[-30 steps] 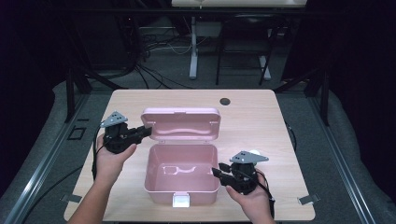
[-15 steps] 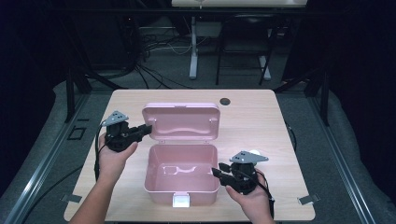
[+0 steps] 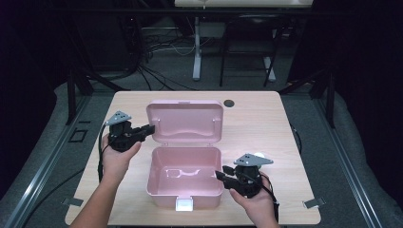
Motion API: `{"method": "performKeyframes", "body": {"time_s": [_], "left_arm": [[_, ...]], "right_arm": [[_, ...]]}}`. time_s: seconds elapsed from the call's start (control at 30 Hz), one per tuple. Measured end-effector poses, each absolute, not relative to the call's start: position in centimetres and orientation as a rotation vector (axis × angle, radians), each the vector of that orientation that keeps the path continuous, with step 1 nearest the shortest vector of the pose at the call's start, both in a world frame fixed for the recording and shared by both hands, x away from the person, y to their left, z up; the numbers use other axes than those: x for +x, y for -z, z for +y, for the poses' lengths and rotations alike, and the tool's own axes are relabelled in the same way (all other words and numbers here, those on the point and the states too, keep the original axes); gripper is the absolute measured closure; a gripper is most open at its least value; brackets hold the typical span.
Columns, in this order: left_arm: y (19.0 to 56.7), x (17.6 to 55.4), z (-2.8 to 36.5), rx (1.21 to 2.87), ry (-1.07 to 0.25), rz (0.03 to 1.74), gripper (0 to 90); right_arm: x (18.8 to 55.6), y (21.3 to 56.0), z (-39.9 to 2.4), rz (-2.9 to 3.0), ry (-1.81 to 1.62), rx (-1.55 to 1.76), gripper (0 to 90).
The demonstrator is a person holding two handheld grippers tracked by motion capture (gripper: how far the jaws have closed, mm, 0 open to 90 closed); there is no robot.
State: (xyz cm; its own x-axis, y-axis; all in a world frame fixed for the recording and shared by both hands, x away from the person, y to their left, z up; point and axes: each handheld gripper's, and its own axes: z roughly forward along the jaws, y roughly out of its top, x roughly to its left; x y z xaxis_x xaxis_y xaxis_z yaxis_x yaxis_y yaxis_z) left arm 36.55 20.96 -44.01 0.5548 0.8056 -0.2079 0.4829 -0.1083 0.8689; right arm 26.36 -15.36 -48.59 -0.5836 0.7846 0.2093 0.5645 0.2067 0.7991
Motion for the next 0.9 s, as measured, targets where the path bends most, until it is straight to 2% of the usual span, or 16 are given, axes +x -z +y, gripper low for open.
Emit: {"method": "performKeyframes", "body": {"time_s": [0.9], "left_arm": [[44.0, 38.0, 20.8, 1.771, -0.349, 1.137, 84.1]], "right_arm": [[26.4, 48.6, -15.4, 2.245, -1.314, 1.288, 63.7]]}}
